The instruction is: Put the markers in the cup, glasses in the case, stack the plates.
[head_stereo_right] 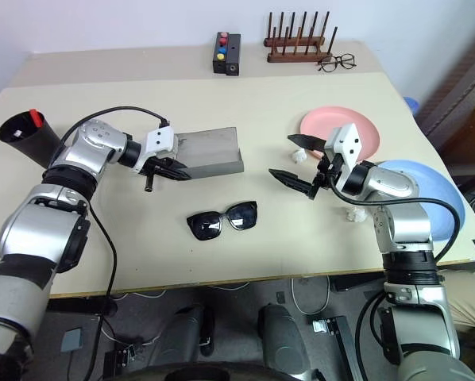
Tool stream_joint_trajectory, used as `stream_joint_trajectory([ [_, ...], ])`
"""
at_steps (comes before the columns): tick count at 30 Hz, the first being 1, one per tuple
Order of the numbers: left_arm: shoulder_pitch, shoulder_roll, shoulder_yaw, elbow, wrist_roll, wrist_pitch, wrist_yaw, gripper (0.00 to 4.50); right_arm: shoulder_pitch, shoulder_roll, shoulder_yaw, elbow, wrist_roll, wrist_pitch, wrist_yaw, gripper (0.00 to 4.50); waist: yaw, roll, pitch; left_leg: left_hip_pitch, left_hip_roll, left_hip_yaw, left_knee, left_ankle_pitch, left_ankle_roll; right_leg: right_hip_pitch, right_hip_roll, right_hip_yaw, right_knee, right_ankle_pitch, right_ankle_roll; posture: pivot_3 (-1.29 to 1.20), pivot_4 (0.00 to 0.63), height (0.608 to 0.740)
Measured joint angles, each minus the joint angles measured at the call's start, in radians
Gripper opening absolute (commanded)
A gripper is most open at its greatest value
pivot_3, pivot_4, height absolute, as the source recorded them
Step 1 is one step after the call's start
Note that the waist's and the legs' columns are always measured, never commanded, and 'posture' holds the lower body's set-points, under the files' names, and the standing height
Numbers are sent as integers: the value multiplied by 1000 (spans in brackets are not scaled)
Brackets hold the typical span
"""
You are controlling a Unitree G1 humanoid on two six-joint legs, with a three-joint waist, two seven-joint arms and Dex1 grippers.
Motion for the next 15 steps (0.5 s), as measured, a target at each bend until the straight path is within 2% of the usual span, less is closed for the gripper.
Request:
stream_joint_trajectory([
  [1, 0, -3, 0, 0, 0, -1, 3, 588, -3, 0, 2, 3, 0, -3, 0, 4500, 1, 0, 0, 0, 0, 0, 0, 0, 0, 0, 0, 0, 0, 0, 0, 0, 150, 740],
  [3, 0, -15, 0, 0, 1, 0, 9, 29, -9, 0, 3, 6, 0, -13, 0, 4500, 1, 0, 0, -1, 0, 0, 2, -1, 1, 0, 0, 0, 0, 0, 0, 0, 150, 740],
  [15, 8, -34, 2, -17, 6, -2, -8, 12, -18, 0, 3, 9, 0, -31, -3, 4500, 1, 0, 0, -5, 0, -1, 8, -2, 4, 0, 0, -1, 1, 1, 2, 0, 150, 740],
])
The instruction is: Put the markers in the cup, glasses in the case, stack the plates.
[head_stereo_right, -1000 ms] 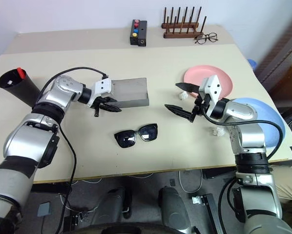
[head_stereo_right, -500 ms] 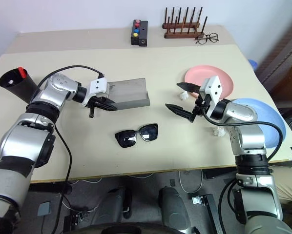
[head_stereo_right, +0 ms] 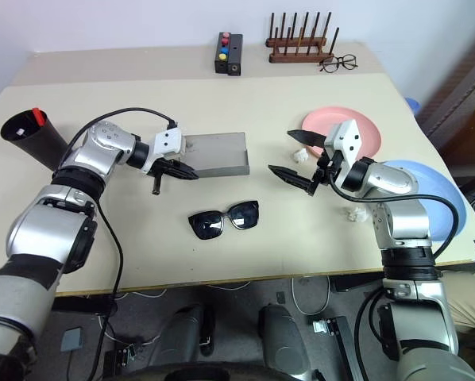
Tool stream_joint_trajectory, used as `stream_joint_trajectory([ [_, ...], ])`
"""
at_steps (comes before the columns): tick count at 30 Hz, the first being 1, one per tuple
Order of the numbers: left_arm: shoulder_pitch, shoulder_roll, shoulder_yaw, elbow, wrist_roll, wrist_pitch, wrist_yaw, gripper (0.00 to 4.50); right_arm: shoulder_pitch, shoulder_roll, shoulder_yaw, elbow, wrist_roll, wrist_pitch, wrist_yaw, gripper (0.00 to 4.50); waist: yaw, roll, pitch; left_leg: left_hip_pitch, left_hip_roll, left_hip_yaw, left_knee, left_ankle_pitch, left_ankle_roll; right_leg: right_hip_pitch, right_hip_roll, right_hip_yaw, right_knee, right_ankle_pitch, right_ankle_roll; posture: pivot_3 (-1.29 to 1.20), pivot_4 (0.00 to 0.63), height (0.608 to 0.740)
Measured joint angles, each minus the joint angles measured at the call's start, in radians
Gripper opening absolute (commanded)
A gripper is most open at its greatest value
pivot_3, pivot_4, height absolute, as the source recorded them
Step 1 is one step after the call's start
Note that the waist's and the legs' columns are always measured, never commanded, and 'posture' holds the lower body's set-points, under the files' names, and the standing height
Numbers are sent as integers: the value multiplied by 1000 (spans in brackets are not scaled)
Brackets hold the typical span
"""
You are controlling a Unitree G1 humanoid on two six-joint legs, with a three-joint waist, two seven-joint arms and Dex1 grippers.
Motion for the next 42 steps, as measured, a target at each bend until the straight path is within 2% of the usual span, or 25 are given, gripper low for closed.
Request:
stream_joint_trajectory([
  [10, 80, 86, 12, -175, -31, 67, -139, 12, -1, 0, 0, 12, 0, -5, -3, 4500, -1, 0, 0, 0, 0, 0, 0, 0, 0, 0, 0, 0, 0, 0, 0, 0, 150, 740],
  [23, 299, 137, 39, -557, -115, 296, -160, 12, -12, 0, 2, 56, -2, -28, 3, 4500, 1, 0, 0, 0, 1, -1, 2, 0, 1, 0, -1, 0, 1, 0, 0, 0, 150, 740],
  [41, 301, 148, 38, -592, -124, 344, -99, 12, -18, 0, 2, 73, -8, -43, 12, 4500, 0, 0, 0, 0, 1, 0, 2, 0, 1, 0, -1, 1, 2, 0, 0, 0, 150, 740],
  [42, 301, 148, 38, -590, -124, 342, -95, 538, -19, 0, 2, 73, -8, -43, 13, 4500, 0, 0, 0, 0, 1, -1, 2, 0, 1, 0, -1, 1, 2, 0, 0, 0, 150, 740],
])
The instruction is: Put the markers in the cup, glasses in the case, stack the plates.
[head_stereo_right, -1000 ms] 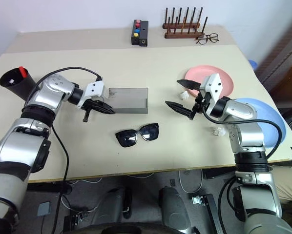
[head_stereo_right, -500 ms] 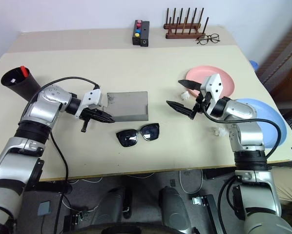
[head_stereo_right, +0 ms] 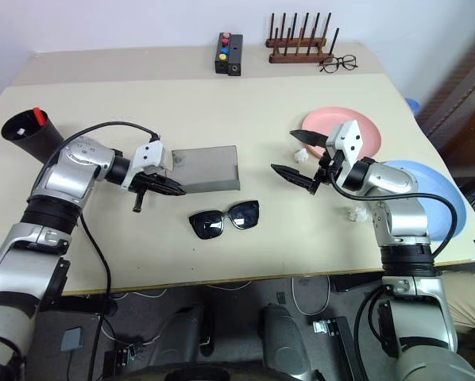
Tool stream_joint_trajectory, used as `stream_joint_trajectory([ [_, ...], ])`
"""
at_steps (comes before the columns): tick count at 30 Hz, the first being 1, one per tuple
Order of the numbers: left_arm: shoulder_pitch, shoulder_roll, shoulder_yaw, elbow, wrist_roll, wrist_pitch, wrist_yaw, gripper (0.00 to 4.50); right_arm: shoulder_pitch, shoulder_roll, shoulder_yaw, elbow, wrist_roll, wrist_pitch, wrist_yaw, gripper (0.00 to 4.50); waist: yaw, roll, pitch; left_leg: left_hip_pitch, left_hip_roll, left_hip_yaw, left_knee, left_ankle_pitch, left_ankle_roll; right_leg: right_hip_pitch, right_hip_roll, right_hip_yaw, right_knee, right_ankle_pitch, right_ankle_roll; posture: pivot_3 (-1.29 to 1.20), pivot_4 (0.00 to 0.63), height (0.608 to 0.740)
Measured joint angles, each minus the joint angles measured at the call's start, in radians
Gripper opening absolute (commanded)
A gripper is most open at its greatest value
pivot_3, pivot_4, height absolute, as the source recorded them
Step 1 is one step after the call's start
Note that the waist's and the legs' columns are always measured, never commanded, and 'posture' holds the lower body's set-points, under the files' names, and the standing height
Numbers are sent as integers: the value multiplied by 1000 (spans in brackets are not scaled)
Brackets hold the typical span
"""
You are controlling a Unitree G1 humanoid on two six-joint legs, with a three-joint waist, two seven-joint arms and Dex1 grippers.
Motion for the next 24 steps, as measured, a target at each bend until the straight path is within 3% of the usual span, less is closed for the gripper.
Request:
stream_joint_trajectory([
  [5, 0, 0, 0, 0, -1, 4, 7, 2749, -2, 0, 1, 1, 0, 0, 2, 4500, 0, 0, 0, 0, 0, 0, 0, 0, 0, 0, 0, 0, 0, 0, 0, 0, 150, 740],
  [14, 0, 21, 3, -75, -43, 23, -20, 2749, -6, 0, 3, 2, 0, 0, 3, 4500, 0, 0, 0, 0, 0, 0, 0, 0, 0, 0, 0, 0, 0, 0, 0, 0, 150, 740],
  [24, 39, 89, 27, -410, -213, 296, -79, 2749, -5, -6, 2, 3, 0, 1, 6, 4500, 0, 0, 0, 0, 0, -1, 0, 0, 0, 0, 0, 0, 0, 0, 0, 0, 150, 740],
])
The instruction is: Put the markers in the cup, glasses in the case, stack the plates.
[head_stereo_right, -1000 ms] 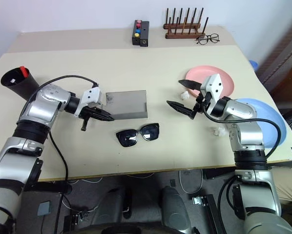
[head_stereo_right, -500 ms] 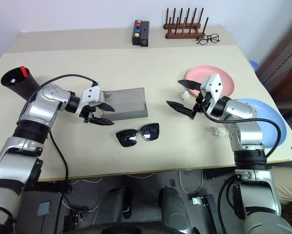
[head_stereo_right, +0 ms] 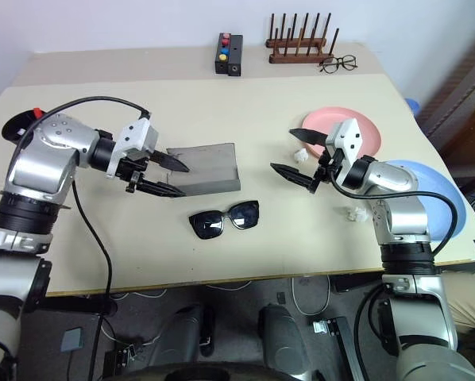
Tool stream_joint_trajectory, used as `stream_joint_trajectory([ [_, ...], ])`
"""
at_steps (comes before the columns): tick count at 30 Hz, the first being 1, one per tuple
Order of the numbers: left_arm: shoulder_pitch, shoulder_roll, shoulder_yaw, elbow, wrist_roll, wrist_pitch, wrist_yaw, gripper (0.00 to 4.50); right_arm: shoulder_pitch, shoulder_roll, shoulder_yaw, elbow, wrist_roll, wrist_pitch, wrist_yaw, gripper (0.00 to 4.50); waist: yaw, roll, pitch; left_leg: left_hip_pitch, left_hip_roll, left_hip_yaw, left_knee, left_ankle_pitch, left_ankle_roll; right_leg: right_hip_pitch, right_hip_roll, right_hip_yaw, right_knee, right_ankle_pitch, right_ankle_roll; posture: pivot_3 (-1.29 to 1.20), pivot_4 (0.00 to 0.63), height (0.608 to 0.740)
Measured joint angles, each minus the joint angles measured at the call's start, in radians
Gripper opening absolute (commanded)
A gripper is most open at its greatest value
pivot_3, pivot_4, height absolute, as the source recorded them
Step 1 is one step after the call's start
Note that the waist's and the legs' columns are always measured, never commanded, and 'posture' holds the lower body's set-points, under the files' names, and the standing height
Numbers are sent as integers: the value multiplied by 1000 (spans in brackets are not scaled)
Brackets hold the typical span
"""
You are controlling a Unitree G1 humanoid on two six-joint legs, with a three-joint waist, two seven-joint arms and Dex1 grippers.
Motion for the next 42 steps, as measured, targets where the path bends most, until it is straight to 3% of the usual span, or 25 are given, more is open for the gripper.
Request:
stream_joint_trajectory([
  [9, 39, -133, -78, -35, -20, 110, 102, 2749, 163, -111, -3, -44, 3, 37, 82, 4500, 2, 0, 0, 0, 0, 0, 1, 0, 0, 1, 0, 1, 0, 0, 0, 0, 150, 740],
  [20, 86, -189, -94, -36, -23, 125, 205, 2749, 363, -333, -117, -56, 31, 38, 265, 4500, 1, 1, -1, 2, -1, 0, 1, 0, 1, 2, 1, 3, 0, 0, 0, 0, 150, 740],
  [42, 95, -200, -183, 37, 35, 61, 252, 2749, 443, -348, -171, -188, 101, 95, 254, 4500, 4, 1, -1, 3, -1, 0, 2, 0, 1, 3, 1, 3, 0, 0, 1, 0, 150, 740],
])
